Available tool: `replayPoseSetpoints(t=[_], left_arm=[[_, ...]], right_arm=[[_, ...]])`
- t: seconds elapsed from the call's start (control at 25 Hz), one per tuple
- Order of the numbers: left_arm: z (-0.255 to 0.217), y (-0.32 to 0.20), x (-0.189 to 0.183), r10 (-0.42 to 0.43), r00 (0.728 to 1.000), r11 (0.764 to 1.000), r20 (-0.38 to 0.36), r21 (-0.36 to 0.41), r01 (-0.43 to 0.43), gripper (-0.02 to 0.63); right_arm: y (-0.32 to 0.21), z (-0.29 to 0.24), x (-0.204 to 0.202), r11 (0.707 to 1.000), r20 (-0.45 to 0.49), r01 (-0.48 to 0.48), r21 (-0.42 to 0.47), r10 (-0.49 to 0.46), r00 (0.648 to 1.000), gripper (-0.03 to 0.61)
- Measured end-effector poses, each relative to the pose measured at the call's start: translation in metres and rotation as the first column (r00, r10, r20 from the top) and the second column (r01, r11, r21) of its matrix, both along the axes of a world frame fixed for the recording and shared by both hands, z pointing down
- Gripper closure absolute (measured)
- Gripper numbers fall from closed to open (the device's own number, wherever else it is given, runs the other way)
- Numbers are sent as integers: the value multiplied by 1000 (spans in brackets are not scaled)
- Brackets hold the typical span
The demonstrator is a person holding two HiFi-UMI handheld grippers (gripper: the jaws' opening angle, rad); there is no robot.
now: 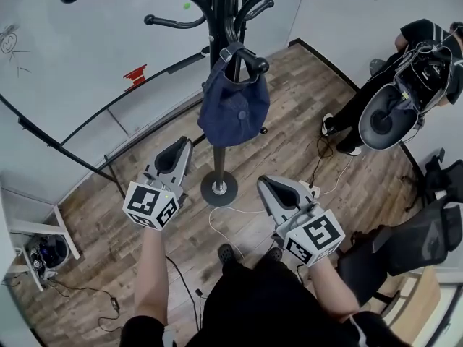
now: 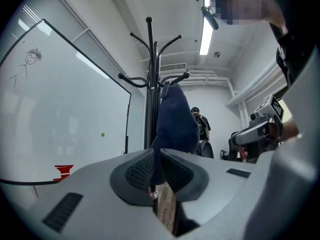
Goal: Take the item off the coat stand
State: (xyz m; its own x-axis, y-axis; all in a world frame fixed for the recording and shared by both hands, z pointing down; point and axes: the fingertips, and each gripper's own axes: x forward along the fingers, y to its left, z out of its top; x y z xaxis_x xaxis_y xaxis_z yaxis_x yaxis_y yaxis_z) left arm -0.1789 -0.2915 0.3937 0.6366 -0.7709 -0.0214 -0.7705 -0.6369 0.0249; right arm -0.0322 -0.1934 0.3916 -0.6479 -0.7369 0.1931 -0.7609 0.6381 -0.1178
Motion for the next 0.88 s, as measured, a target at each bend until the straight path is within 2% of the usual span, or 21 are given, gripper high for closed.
replayPoseSetpoints(t=[0.08, 0.28, 0.44, 0.68, 0.88], left_arm=[[-2, -4, 3, 28, 999, 1000, 21, 11, -28, 533], [-4, -11, 11, 113, 990, 991, 79, 67, -119, 520], [-1, -19, 16, 167, 977, 979, 133, 91, -180, 462], [9, -30, 27, 250, 944, 960, 216, 70, -271, 385], [21, -41, 32, 287, 918, 950, 275, 40, -309, 362]], right_arm=[[-1, 0, 1, 1000, 3, -9, 2, 9, 1000, 548], [-1, 1, 7, 1000, 5, -26, -5, 26, 1000, 547], [-2, 2, 11, 999, 9, -43, -7, 43, 999, 548], [-3, 6, 15, 998, 17, -61, -19, 61, 998, 548], [-3, 7, 14, 998, 14, -60, -22, 61, 998, 548]])
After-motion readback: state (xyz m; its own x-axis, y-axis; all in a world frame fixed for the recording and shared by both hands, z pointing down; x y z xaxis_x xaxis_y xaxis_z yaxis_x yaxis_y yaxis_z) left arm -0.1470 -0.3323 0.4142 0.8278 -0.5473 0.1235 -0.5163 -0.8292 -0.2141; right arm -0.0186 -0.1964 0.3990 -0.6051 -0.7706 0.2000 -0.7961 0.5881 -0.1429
